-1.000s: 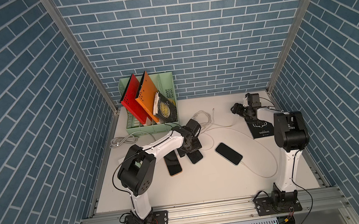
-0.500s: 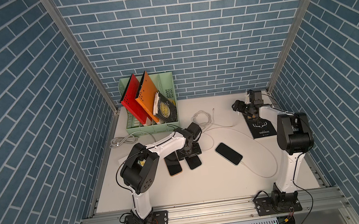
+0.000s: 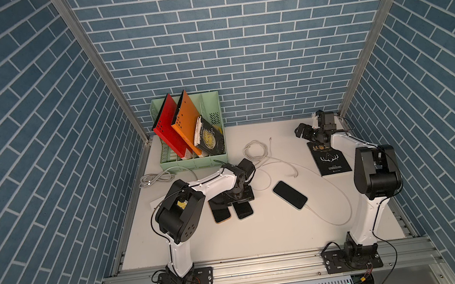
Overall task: Unplug the charging cable from the phone
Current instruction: Place the phone at the center of the board.
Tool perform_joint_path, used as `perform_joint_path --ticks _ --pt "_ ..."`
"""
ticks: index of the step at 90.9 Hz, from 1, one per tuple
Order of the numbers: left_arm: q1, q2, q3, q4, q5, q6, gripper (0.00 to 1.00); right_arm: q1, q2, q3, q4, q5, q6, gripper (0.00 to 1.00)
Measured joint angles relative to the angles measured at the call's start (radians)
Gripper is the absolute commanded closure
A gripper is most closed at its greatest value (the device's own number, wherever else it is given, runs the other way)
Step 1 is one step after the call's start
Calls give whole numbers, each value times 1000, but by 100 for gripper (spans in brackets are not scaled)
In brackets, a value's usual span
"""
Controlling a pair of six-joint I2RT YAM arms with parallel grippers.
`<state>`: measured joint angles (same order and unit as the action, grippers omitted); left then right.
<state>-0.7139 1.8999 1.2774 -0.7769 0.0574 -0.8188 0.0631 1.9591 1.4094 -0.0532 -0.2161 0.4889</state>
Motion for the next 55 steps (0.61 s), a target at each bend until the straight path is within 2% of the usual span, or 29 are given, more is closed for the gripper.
perform_joint_path --ticks 13,17,23,38,55 --pt "0 2 0 0 -1 2 13 0 -24 0 -5 3 -13 0" --pt "0 3 0 -1 -5 4 4 0 -34 0 -11 5 -19 1" --pt "0 3 3 -3 -11 1 1 0 -50 0 -20 8 -25 0" --pt "0 2 31 -4 -28 -8 1 1 -103 -12 -39 0 -26 1" --pt "0 -27 74 -3 -58 -40 2 58 -179 -132 -46 -5 -27 2"
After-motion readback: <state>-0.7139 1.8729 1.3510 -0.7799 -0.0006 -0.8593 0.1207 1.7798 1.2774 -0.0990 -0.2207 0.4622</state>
